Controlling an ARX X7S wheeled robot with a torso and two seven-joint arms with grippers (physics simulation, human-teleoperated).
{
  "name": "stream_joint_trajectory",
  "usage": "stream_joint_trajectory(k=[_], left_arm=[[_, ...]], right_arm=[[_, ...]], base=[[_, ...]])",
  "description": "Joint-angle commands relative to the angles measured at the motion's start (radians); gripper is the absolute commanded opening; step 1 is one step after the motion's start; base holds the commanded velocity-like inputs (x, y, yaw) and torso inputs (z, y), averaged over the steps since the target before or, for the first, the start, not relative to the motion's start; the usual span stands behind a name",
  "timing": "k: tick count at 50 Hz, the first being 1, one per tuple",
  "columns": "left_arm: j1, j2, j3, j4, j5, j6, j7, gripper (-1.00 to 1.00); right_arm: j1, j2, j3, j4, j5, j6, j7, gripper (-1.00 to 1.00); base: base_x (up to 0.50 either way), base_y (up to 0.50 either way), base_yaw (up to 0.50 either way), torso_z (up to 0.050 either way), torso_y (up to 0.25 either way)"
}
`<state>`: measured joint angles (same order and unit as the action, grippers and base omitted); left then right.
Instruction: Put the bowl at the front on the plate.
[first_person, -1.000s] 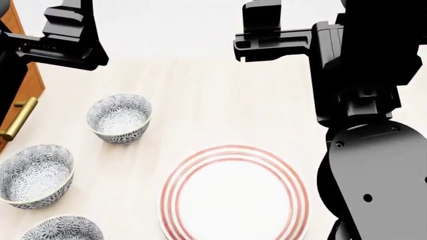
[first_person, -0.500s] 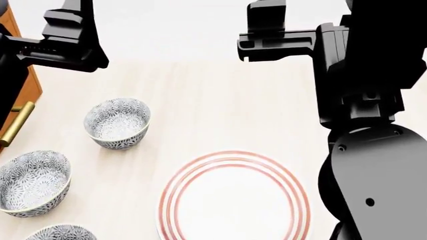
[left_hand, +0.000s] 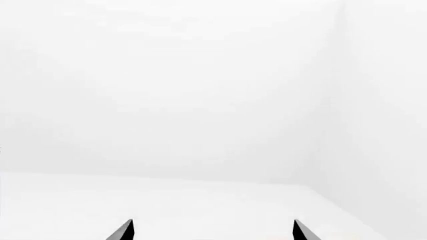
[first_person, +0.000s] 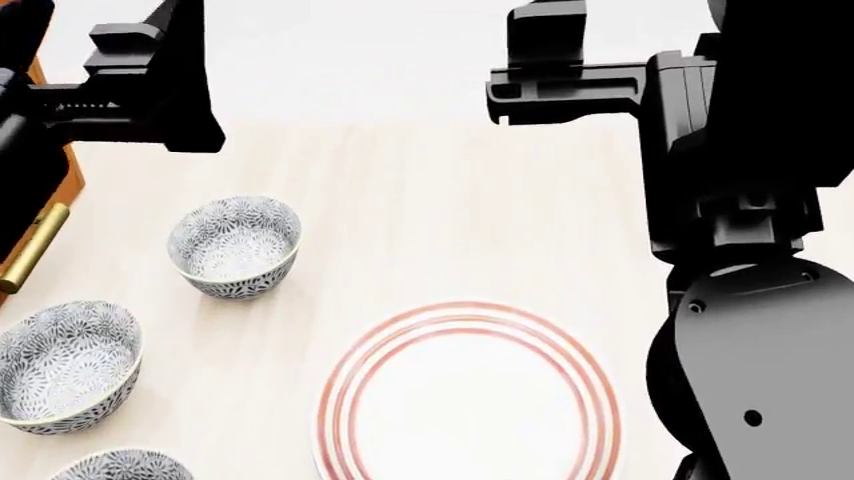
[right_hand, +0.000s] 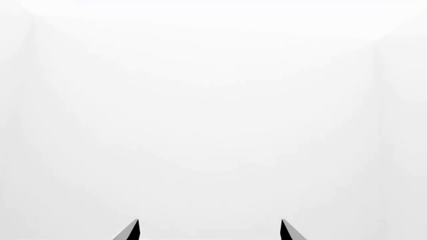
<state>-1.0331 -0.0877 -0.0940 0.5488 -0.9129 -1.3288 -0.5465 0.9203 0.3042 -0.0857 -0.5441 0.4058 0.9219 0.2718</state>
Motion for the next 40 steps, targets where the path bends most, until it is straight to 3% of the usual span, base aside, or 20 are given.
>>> stream_joint_trajectory(k=[1,13,18,26,36,40], left_arm=[[-0.041,0.059,-0.123,-0.056,-0.151,-0.152,-0.126,1.00],[-0.055,0.054,-0.141,-0.133,-0.302,-0.226,-0.268,1.00],[-0.025,0.042,-0.141,-0.138,-0.337,-0.201,-0.293,1.00],[-0.052,0.035,-0.150,-0.222,-0.500,-0.222,-0.455,1.00],[-0.008,0.002,-0.110,-0.237,-0.560,-0.184,-0.503,1.00],[-0.013,0.000,-0.110,-0.291,-0.638,-0.186,-0.590,1.00]], right_arm=[[-0.007,0.005,0.003,-0.004,0.002,-0.008,0.003,1.00],[-0.018,0.006,0.003,0.002,0.005,-0.021,0.006,1.00],[-0.019,0.007,0.002,0.003,0.007,-0.024,0.005,1.00],[-0.022,0.010,-0.004,0.009,0.005,-0.034,0.003,1.00],[-0.029,0.012,-0.004,0.008,0.008,-0.038,0.007,1.00],[-0.027,0.013,-0.004,0.011,0.010,-0.038,0.008,1.00]], base=[[0.00,0.00,0.00,0.000,0.000],[0.00,0.00,0.00,0.000,0.000],[0.00,0.00,0.00,0.000,0.000],[0.00,0.00,0.00,0.000,0.000],[0.00,0.00,0.00,0.000,0.000],[0.00,0.00,0.00,0.000,0.000]])
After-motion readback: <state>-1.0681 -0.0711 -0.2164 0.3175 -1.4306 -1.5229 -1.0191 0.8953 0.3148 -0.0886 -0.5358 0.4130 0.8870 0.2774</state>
